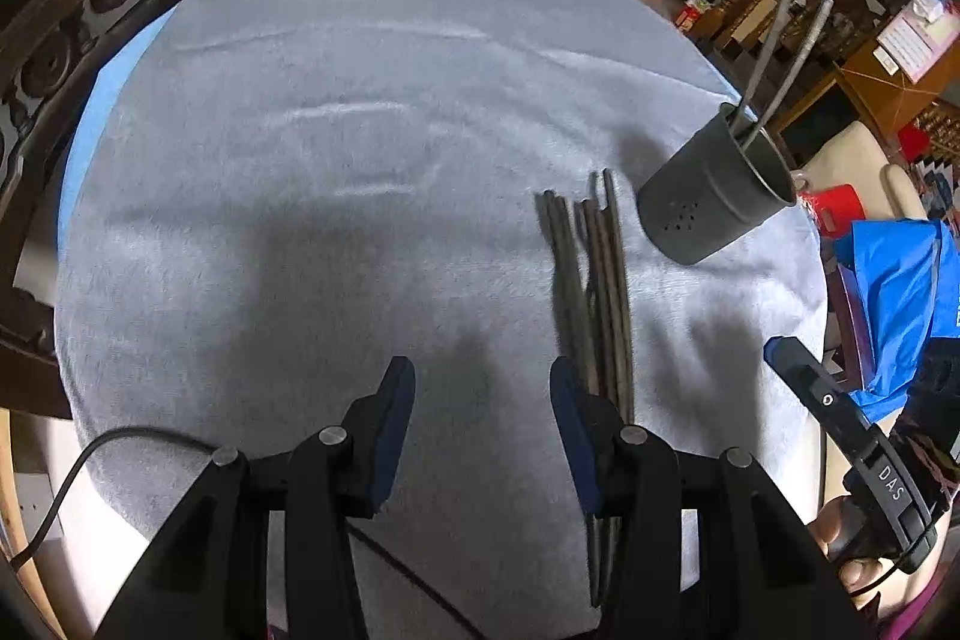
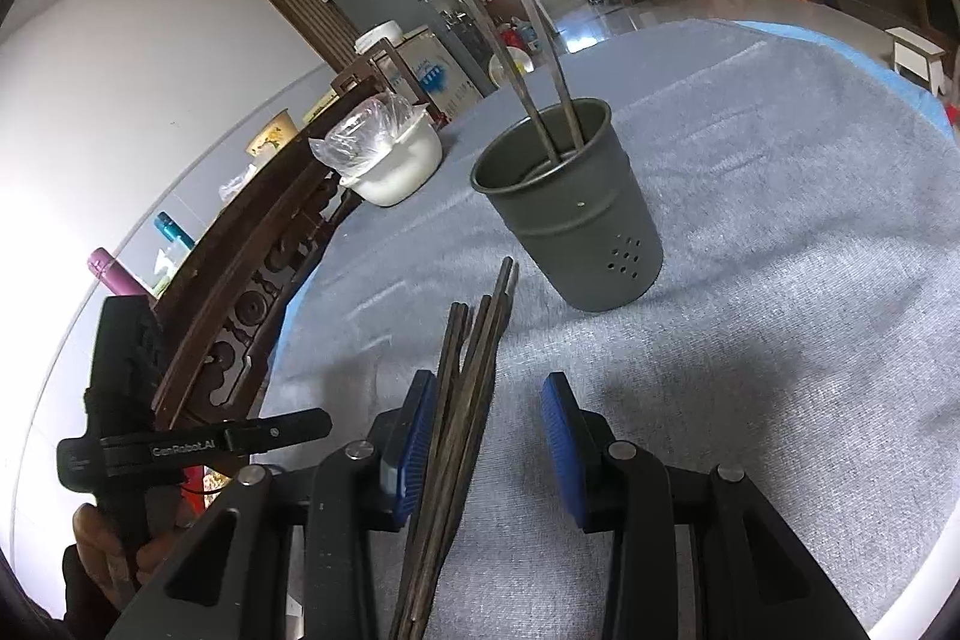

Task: Organize utensils
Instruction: 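Move both grippers back down to the remaining chopstick bundle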

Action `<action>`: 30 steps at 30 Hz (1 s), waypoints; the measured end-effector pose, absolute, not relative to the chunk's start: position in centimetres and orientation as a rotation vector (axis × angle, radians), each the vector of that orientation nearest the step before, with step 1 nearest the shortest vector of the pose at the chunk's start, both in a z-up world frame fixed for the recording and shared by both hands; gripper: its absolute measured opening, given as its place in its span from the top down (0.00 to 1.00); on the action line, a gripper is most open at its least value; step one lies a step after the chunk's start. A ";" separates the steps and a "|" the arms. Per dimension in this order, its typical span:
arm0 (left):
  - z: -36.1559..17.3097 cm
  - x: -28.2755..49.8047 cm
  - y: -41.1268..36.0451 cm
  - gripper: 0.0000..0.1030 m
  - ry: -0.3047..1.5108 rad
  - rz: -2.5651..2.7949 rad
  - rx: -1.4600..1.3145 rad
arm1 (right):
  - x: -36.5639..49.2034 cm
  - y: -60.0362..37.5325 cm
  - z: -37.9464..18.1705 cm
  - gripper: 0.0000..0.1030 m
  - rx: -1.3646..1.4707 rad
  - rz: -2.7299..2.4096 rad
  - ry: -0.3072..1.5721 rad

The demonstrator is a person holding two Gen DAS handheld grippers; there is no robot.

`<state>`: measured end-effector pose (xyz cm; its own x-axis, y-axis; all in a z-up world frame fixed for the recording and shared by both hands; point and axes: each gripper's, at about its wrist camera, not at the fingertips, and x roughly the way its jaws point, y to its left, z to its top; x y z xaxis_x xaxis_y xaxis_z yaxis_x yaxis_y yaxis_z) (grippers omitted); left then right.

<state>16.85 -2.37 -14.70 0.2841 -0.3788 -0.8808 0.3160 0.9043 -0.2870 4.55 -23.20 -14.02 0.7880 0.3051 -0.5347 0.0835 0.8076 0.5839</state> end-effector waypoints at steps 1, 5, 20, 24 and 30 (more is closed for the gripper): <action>-14.9 16.9 -2.7 0.54 1.195 -0.469 -0.054 | 4.6 -23.3 -14.0 0.62 0.633 0.124 0.666; -16.2 17.5 -4.0 0.54 1.233 -0.479 -0.046 | 4.8 -23.6 -14.2 0.62 0.643 0.107 0.677; -18.9 19.2 -6.6 0.54 1.288 -0.479 -0.043 | 5.2 -23.7 -14.7 0.62 0.654 0.084 0.702; -18.9 19.6 -7.0 0.54 1.275 -0.475 -0.028 | 5.3 -23.7 -15.1 0.62 0.665 0.079 0.707; -19.0 19.9 -7.5 0.52 1.255 -0.467 -0.021 | 5.3 -23.7 -15.7 0.62 0.690 0.077 0.720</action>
